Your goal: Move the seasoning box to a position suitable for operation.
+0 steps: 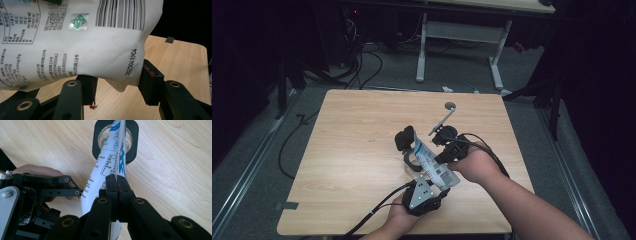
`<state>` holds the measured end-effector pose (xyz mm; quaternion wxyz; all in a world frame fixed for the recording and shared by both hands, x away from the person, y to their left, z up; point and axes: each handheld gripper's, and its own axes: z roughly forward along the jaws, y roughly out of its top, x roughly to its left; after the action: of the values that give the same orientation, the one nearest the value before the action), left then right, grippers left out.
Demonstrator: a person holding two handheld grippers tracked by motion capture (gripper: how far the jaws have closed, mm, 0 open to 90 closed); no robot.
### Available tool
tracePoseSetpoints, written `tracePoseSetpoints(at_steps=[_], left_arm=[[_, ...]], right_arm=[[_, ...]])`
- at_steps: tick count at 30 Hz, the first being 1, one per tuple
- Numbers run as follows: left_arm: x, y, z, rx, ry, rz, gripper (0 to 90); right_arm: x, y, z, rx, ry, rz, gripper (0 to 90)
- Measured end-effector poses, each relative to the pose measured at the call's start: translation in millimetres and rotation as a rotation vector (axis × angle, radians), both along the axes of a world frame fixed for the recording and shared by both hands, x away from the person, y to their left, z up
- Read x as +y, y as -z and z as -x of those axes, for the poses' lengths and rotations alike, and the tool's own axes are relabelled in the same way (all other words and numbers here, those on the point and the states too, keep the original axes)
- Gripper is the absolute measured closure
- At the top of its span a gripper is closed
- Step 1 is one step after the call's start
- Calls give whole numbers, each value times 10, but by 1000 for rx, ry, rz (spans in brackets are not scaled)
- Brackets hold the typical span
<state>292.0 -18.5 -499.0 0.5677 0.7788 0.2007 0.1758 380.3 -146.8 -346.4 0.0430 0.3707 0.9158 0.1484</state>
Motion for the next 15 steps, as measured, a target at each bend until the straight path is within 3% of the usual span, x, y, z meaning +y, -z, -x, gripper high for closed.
tracePoseSetpoints(at_steps=[15], left_arm=[[17, -32, -11, 7, 1, 16, 541]], right_arm=[[44, -32, -14, -2, -8, 13, 898]])
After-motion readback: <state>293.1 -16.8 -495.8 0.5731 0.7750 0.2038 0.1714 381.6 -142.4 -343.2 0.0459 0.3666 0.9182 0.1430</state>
